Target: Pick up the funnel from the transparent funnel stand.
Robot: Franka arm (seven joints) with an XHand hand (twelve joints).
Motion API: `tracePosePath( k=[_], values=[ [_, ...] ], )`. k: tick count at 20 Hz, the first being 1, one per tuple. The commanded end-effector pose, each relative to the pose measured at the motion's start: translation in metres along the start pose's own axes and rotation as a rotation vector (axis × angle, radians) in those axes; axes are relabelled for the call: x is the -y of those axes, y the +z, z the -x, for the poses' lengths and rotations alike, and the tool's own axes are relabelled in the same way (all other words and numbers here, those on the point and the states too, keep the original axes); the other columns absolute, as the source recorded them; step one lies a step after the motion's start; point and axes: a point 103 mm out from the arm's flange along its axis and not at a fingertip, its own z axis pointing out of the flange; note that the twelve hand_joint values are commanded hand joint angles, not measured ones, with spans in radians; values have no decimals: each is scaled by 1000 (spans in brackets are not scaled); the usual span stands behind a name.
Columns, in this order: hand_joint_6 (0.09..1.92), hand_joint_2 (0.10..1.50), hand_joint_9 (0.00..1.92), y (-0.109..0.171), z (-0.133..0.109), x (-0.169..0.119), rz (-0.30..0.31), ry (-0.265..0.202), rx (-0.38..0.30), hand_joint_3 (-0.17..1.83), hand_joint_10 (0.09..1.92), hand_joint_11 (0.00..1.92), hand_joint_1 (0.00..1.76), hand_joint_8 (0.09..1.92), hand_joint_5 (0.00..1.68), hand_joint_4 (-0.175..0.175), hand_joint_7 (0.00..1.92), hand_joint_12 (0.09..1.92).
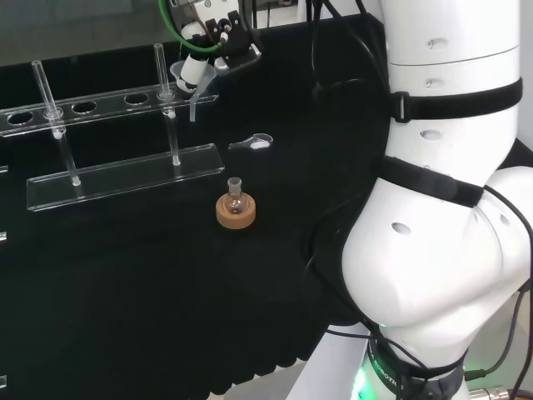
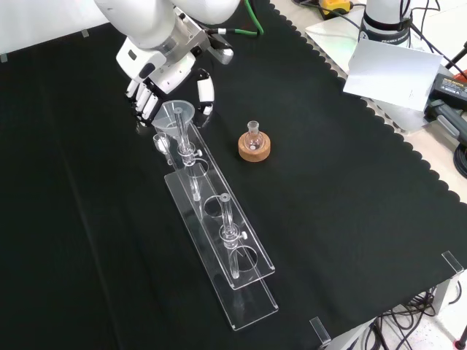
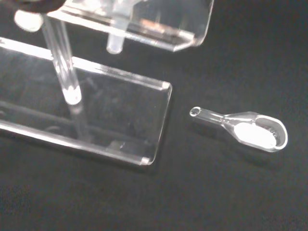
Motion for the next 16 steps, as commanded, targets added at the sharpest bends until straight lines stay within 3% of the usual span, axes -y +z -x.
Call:
tracePosePath(
  k=[1,4,6,9,16],
  values=[
    [88,713,831,-7,-2,3,138,41,59,551,557,423,700,702,589,-46,657,1370],
    [339,755,1016,-19,-1,11,255,60,118,561,472,538,740,661,746,-40,846,1308],
    [537,769,1103,-32,0,19,287,63,159,575,435,602,762,647,772,-35,928,1270],
    [663,775,1159,-53,3,32,290,69,194,587,419,654,780,647,782,-29,974,1242],
    [732,775,1199,-85,10,68,265,118,261,599,402,767,797,657,764,-45,977,1169]
  ],
)
